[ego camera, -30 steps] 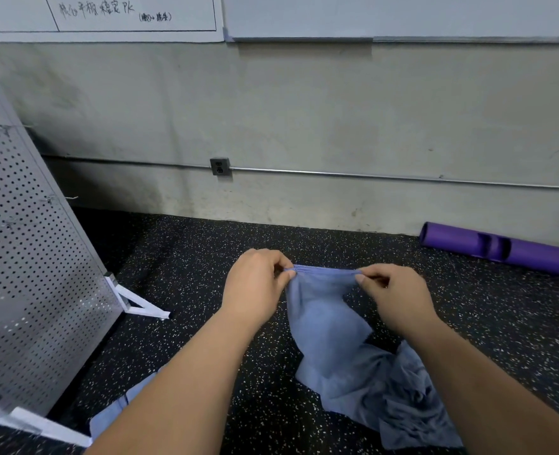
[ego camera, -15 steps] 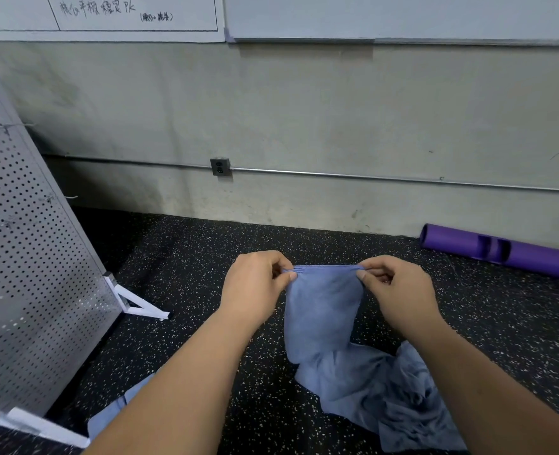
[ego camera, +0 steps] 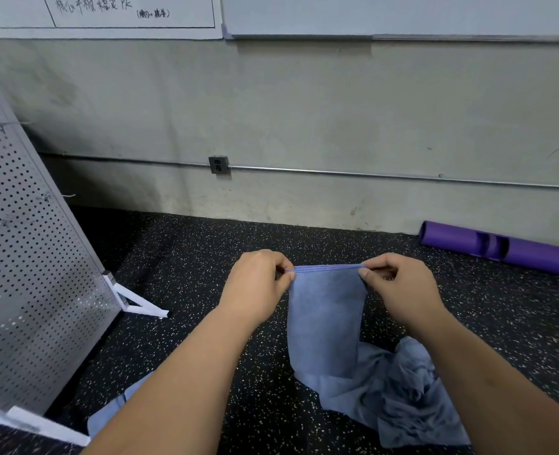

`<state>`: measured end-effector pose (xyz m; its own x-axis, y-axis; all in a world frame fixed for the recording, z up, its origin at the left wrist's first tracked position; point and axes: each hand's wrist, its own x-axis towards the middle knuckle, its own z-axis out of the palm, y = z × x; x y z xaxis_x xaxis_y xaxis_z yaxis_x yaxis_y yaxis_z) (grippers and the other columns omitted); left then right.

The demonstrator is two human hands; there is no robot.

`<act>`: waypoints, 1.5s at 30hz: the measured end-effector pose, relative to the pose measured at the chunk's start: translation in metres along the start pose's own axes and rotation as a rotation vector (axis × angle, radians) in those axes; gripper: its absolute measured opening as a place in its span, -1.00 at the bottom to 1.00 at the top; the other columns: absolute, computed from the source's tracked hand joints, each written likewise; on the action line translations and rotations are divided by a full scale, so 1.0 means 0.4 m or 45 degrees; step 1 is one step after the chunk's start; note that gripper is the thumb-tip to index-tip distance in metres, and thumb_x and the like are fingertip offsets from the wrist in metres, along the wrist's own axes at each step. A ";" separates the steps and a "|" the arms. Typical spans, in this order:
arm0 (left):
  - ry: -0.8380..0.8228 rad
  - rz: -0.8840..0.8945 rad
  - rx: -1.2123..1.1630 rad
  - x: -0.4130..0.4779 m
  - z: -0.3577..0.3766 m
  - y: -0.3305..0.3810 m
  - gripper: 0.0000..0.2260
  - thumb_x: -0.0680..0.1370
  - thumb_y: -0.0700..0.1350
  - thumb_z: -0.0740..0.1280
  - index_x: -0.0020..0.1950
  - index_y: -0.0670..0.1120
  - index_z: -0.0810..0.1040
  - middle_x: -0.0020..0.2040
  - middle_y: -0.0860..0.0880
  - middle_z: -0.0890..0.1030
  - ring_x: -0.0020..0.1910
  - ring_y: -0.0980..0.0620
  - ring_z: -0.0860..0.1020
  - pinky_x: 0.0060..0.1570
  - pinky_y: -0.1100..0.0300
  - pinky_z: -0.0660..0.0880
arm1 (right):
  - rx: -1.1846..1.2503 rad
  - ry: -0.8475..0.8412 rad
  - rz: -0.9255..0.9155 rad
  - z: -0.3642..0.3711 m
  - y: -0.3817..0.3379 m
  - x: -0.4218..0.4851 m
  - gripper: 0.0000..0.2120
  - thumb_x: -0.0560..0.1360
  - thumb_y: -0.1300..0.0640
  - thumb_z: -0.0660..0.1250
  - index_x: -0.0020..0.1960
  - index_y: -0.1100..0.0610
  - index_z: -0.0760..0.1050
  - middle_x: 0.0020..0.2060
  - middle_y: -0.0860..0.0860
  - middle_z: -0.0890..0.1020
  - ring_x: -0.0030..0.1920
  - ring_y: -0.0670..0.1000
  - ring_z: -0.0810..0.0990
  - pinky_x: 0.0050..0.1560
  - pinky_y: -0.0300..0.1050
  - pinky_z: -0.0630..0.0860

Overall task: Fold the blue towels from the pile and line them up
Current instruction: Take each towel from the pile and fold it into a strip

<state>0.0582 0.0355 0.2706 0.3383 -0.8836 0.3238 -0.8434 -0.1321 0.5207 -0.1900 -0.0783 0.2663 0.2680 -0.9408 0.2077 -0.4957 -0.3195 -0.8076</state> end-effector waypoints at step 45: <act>0.016 -0.011 -0.424 -0.006 -0.018 0.009 -0.92 0.69 -0.07 0.36 0.05 0.13 0.53 -0.15 0.13 0.64 -0.14 0.12 0.60 -0.06 0.15 0.52 | 0.360 -0.272 -0.010 -0.025 -0.029 -0.005 -0.94 0.58 0.23 0.50 0.04 0.14 0.66 -0.17 0.07 0.77 -0.26 -0.12 0.64 -0.24 -0.38 0.51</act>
<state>0.0572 0.0404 0.2774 0.3516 -0.8772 0.3270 -0.6587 0.0165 0.7523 -0.1932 -0.0738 0.2807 0.4527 -0.8837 0.1188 -0.2522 -0.2547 -0.9336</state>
